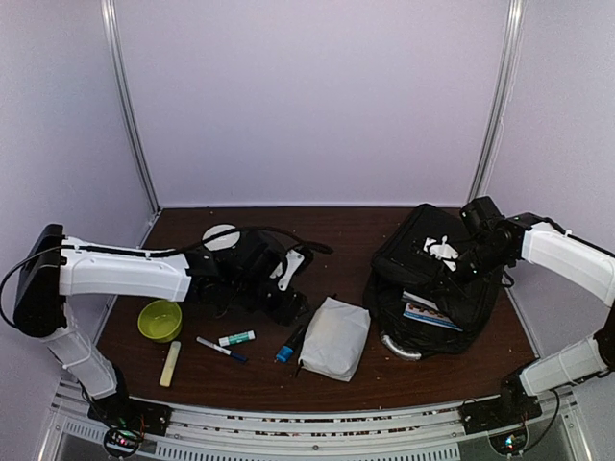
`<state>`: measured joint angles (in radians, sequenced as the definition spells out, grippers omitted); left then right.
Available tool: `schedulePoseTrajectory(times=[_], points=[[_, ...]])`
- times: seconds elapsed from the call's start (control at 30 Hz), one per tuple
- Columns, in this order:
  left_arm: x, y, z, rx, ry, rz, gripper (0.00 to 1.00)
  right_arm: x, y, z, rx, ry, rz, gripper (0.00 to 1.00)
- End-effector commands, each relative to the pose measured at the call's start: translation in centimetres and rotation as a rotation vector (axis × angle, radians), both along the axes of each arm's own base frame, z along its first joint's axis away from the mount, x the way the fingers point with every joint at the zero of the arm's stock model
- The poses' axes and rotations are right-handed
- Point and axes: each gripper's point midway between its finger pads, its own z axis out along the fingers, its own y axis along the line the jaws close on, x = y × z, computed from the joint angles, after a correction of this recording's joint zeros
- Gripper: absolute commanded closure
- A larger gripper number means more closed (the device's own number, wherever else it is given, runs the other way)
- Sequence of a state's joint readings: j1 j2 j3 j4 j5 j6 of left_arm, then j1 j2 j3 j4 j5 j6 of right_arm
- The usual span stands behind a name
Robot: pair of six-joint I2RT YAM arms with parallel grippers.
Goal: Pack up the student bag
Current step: Pick up the pencil case at the center of the board.
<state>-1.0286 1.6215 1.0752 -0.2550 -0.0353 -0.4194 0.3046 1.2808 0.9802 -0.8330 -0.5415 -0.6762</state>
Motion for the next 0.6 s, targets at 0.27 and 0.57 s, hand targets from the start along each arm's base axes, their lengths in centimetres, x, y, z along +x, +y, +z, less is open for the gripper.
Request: schedulePoseTrajectory(times=[0.27, 0.57], points=[[-4.0, -3.0, -2.8, -0.285, 0.557, -0.099, 0.45, 1.4, -0.4, 0.5, -0.024, -0.078, -0.036, 1.00], [-3.4, -3.3, -5.4, -0.224, 0.599, -0.045, 0.44, 1.2, -0.3, 0.5, -0.016, -0.070, -0.030, 1.00]])
